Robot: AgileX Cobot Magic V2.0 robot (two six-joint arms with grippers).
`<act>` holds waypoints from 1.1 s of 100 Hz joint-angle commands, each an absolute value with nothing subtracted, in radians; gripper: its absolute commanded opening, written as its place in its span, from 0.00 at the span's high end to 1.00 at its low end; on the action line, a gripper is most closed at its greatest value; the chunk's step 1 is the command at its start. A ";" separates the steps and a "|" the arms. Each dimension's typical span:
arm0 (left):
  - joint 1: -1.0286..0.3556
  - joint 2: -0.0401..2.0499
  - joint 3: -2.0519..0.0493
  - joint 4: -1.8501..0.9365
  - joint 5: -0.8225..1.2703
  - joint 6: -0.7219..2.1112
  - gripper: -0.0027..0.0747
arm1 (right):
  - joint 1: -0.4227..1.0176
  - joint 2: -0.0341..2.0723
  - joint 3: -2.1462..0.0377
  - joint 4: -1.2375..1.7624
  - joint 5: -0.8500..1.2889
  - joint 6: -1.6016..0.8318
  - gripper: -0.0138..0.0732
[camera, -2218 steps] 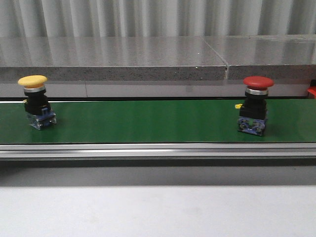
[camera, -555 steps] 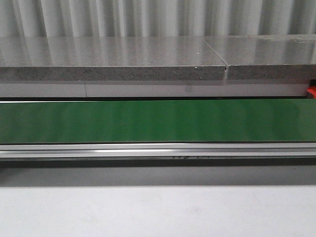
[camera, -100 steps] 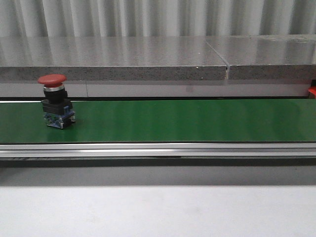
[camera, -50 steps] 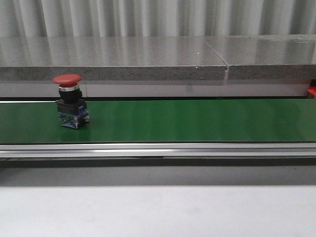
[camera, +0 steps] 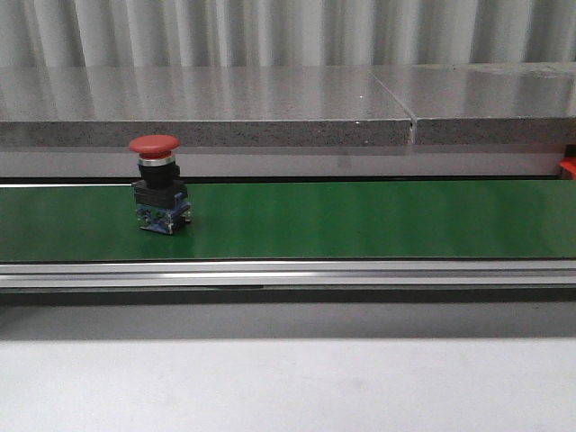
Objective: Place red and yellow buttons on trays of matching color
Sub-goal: 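Grasp a yellow-capped button with the left gripper, then place the yellow button on the belt and open the left gripper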
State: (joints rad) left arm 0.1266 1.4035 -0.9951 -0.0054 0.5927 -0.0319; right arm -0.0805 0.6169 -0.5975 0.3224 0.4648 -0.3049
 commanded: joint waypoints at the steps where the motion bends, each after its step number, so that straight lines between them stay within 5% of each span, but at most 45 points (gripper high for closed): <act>1: 0.120 1.415 -1.035 -0.026 0.527 -0.035 0.99 | -0.079 0.615 -0.622 0.333 0.399 -0.317 0.92; 34: 0.120 1.469 -1.044 -0.026 0.531 -0.035 0.95 | -0.079 0.615 -0.622 0.333 0.399 -0.317 0.92; 43: 0.120 1.469 -1.044 -0.026 0.540 -0.035 0.79 | -0.079 0.615 -0.622 0.333 0.399 -0.317 0.92; 60: 0.120 1.469 -1.044 -0.030 0.564 -0.035 0.30 | -0.079 0.615 -0.622 0.333 0.399 -0.317 0.92; 67: 0.120 1.469 -1.044 -0.048 0.564 -0.035 0.19 | -0.079 0.615 -0.622 0.333 0.399 -0.317 0.92; 110: 0.053 1.332 -1.057 -0.056 0.527 0.016 0.18 | -0.079 0.615 -0.622 0.333 0.399 -0.317 0.92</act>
